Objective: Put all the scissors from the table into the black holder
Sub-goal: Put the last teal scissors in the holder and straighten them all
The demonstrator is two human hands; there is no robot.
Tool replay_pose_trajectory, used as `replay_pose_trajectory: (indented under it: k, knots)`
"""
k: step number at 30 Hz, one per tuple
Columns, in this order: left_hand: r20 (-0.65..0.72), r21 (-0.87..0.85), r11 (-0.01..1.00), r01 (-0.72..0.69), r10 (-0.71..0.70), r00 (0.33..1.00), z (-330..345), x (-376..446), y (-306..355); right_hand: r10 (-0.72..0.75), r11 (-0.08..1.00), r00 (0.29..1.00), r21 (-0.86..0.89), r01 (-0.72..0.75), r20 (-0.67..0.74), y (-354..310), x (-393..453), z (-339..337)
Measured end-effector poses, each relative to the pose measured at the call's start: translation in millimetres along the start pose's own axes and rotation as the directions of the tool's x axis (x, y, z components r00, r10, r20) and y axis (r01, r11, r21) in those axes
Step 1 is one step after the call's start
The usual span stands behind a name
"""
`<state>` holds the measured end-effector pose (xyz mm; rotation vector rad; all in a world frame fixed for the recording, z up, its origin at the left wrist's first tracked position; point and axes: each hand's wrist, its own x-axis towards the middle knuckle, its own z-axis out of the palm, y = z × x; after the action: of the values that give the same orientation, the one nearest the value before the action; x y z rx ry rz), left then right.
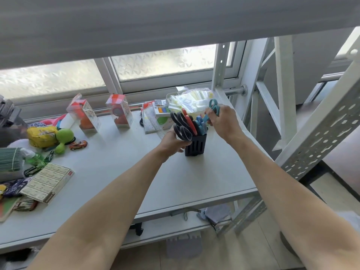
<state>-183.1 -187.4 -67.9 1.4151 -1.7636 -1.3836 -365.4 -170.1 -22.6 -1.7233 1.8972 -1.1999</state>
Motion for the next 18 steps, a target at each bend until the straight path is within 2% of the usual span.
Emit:
replay_pose_trajectory:
  k: [4,8,12,16,18]
  knots:
    - [-0.014,-0.017,1.000,-0.005,0.004,1.000,3.3,1.0,1.5,-0.020,0.990,0.993,-0.135,0.036,0.120,-11.1,12.2,-1.8]
    - [0.010,0.045,0.999,-0.009,0.008,1.000,3.5,3.3,0.1,0.133,0.956,0.961,-0.288,-0.060,0.241,-8.4,16.8,11.8]
    - [-0.021,0.026,1.000,-0.016,0.017,1.000,1.6,2.2,-0.5,0.179,0.974,0.923,-0.194,-0.117,0.341,6.7,9.2,19.1]
    - [0.028,0.025,0.997,-0.079,0.078,0.997,-7.9,4.7,0.2,0.097,0.994,0.932,0.003,-0.105,0.349,17.2,3.6,2.7]
    - [0.092,0.047,0.992,-0.115,0.110,0.990,-13.6,2.6,4.2,0.033,0.999,0.900,0.022,-0.047,0.434,18.6,4.2,-7.5]
